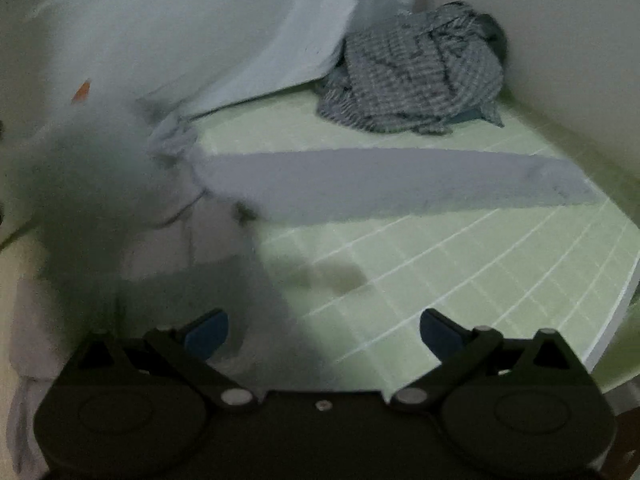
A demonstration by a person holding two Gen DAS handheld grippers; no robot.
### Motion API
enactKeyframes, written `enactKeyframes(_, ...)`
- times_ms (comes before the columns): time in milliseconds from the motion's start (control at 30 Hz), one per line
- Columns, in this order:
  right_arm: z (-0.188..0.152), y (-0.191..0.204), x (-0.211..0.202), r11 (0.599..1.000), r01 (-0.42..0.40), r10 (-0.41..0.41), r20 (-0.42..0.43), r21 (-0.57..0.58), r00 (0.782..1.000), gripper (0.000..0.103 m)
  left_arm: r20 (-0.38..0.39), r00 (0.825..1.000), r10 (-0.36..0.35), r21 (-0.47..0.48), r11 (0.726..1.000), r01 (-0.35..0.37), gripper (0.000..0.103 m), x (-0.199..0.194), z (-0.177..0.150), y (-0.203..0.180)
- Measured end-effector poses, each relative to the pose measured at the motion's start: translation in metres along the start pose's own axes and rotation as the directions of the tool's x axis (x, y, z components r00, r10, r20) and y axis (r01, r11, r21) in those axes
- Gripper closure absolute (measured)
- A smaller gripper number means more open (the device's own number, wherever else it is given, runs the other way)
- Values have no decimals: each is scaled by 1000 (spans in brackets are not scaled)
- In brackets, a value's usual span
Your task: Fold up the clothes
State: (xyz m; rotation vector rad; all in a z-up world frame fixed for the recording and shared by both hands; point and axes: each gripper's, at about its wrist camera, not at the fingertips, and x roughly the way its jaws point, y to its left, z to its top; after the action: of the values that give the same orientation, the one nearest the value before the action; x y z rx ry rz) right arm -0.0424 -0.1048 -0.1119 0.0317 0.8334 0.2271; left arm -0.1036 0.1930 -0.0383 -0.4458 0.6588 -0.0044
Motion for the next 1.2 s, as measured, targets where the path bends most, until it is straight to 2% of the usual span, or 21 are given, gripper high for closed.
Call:
enactKeyframes(67,1,-2,3,1000,-12,12,9,6,1000,0,-28,989,143,23,990,-142,2,3,-5,10)
enactKeyframes(100,1,-2,5,1000,-17,17,11,6,1000,0,-46,972,229,19,973,-229,2,3,-10,20)
enactKeyframes(200,4,4,16,999,-47,47,-7,-13,999,0,-95,920,380,-17,923,-384,2,-1,-20,54)
enactKeyframes(300,10,16,27,995,-71,70,-21,-64,997,0,-134,872,472,-89,870,-485,2,-12,-30,84)
enactKeyframes(367,15,22,31,993,-72,69,-28,-97,997,0,-157,848,506,-151,836,-527,2,-18,-35,101)
enactKeyframes(467,25,24,41,990,-87,83,-44,-112,996,1,-181,824,538,-229,792,-567,1,-25,-40,123)
enactKeyframes(533,33,19,51,989,-98,91,-60,-109,994,6,-196,802,565,-235,767,-597,0,-25,-42,132)
enactKeyframes(600,39,16,62,988,-72,60,-86,-138,994,17,-210,781,588,-231,747,-624,0,-23,-42,139)
enactKeyframes(667,42,12,71,985,-65,48,-110,-158,993,24,-191,779,598,-242,740,-627,0,-24,-40,143)
enactKeyframes(833,43,8,93,976,-155,126,-182,-155,975,29,-73,836,544,-307,785,-537,0,-27,-32,148)
enactKeyframes(900,42,9,101,972,-187,155,-209,-141,966,29,-43,851,523,-326,798,-507,0,-27,-28,148)
enactKeyframes(967,42,11,107,969,-208,174,-229,-132,958,27,-52,848,528,-326,793,-514,0,-25,-26,148)
enactKeyframes(1100,38,13,110,965,-223,188,-234,-135,954,22,-113,820,562,-307,765,-566,0,-19,-31,146)
enactKeyframes(1133,38,13,110,964,-225,190,-230,-138,954,23,-120,808,577,-296,756,-584,0,-19,-31,146)
enactKeyframes(1167,38,13,110,963,-229,194,-228,-141,954,27,-128,796,592,-285,747,-601,0,-18,-32,145)
enactKeyframes(1200,38,13,109,961,-235,200,-225,-142,954,39,-135,783,607,-273,737,-618,0,-17,-32,145)
